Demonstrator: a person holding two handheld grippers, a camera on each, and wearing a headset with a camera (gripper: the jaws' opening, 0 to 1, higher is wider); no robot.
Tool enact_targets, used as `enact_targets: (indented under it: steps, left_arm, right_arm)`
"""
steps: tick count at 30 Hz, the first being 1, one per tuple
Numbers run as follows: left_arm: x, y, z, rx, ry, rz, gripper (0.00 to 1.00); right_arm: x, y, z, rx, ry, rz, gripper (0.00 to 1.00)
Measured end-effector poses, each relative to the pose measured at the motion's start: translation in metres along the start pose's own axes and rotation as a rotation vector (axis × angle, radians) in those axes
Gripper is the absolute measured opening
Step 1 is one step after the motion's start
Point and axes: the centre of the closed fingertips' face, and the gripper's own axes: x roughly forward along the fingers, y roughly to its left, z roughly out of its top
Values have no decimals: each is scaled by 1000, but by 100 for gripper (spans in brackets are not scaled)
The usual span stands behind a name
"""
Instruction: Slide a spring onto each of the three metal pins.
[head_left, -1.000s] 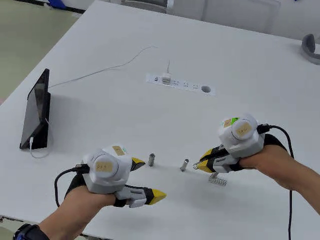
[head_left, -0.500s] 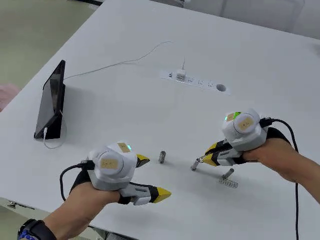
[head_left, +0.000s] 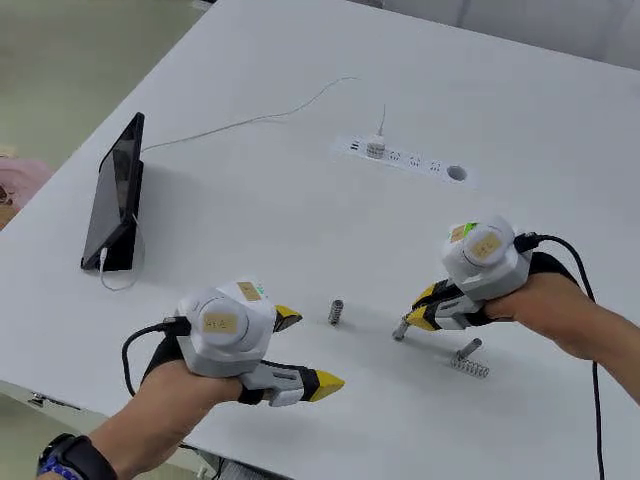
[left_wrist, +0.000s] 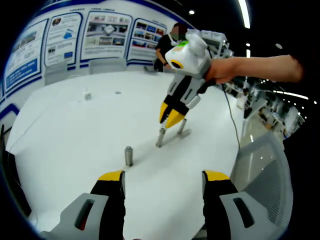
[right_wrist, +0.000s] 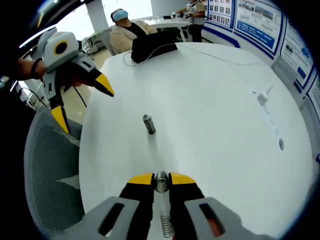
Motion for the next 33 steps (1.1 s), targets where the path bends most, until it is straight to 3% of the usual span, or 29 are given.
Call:
enact_targets:
  steps: [16,24,33]
  left_arm:
    - [0,0,1,0,0,0,63]
    - [1,-1,1,2,2,-3,62]
    - [2,-3,-2,0,8,-6,62]
  right_arm:
    - [9,1,4,-54,5,-15,13]
    - [16,1,-2,-96,28,-26,13]
    - [26,1,-8,-94,31,-18,13]
